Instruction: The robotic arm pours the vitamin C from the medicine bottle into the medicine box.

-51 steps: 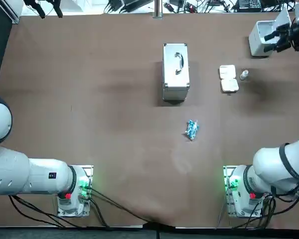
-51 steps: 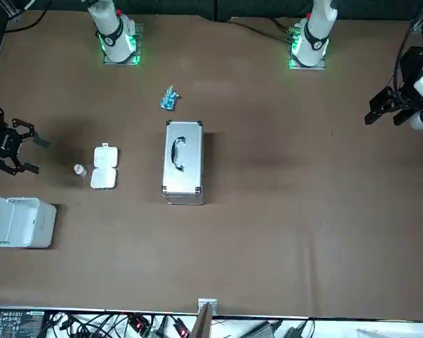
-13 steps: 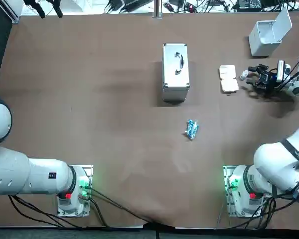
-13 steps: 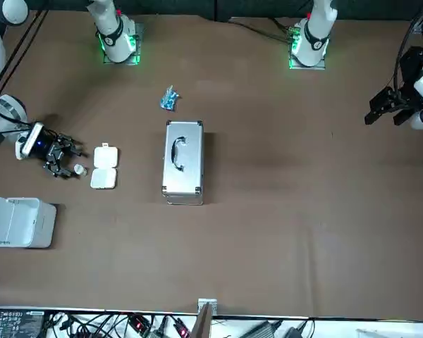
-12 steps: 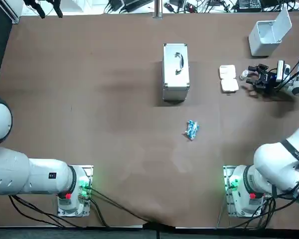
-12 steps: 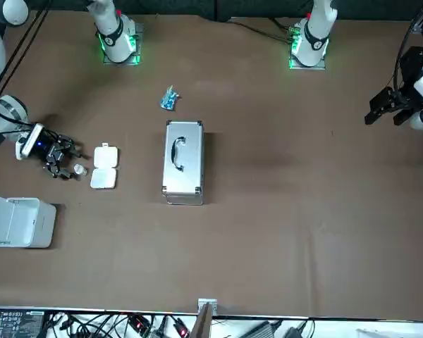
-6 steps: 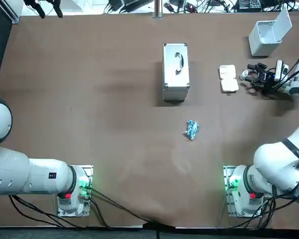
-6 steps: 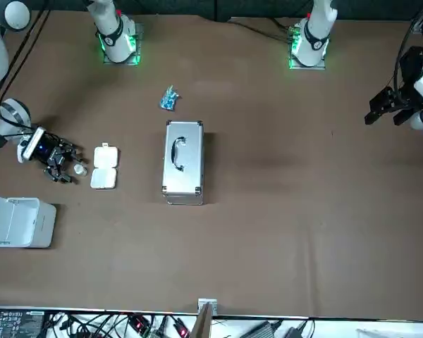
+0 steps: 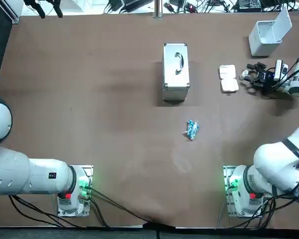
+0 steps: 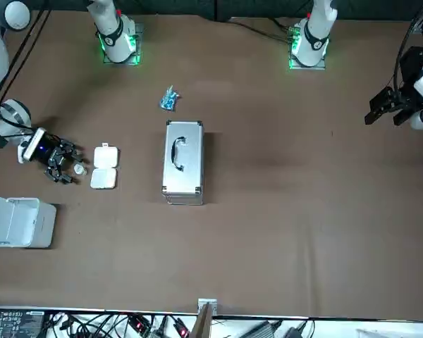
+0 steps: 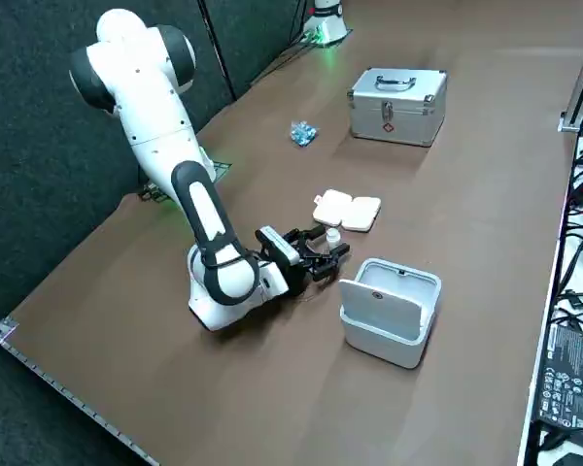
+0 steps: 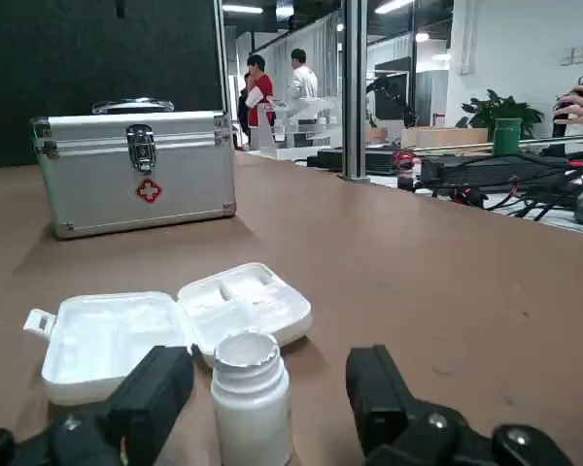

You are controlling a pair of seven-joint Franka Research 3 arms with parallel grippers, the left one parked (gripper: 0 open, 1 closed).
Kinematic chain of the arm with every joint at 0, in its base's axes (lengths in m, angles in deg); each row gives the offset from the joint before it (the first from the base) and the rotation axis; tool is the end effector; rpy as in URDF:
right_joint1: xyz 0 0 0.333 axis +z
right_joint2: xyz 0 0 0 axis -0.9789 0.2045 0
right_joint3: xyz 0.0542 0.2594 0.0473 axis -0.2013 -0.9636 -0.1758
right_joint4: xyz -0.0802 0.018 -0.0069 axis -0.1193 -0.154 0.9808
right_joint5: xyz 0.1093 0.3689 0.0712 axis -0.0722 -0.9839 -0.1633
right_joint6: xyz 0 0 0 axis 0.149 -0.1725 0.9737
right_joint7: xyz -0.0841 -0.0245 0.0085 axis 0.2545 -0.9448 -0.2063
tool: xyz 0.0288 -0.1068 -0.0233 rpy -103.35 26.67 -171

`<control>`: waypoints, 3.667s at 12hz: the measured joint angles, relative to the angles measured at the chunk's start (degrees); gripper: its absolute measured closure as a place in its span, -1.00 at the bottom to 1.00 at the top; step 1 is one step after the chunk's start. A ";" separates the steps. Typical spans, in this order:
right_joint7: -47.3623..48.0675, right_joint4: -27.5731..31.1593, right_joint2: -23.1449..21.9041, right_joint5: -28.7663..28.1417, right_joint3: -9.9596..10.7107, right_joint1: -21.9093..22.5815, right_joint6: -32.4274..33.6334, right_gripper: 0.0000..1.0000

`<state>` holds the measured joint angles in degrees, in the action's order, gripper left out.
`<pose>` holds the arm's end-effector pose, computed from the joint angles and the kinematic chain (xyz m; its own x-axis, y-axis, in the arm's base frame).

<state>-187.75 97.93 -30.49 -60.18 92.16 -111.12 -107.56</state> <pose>0.4533 -0.2414 0.0381 0.0994 0.1439 0.9846 0.9129 -0.4069 -0.0327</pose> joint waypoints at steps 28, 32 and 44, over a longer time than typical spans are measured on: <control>0.36 -0.78 0.15 2.14 -0.22 0.74 -0.32 0.15; 0.36 -0.86 0.01 2.31 -0.24 1.65 -0.54 0.15; 9.05 5.81 -17.25 9.82 -0.29 7.34 -17.65 0.15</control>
<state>-178.70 103.74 -47.74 -50.36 91.87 -103.77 -125.21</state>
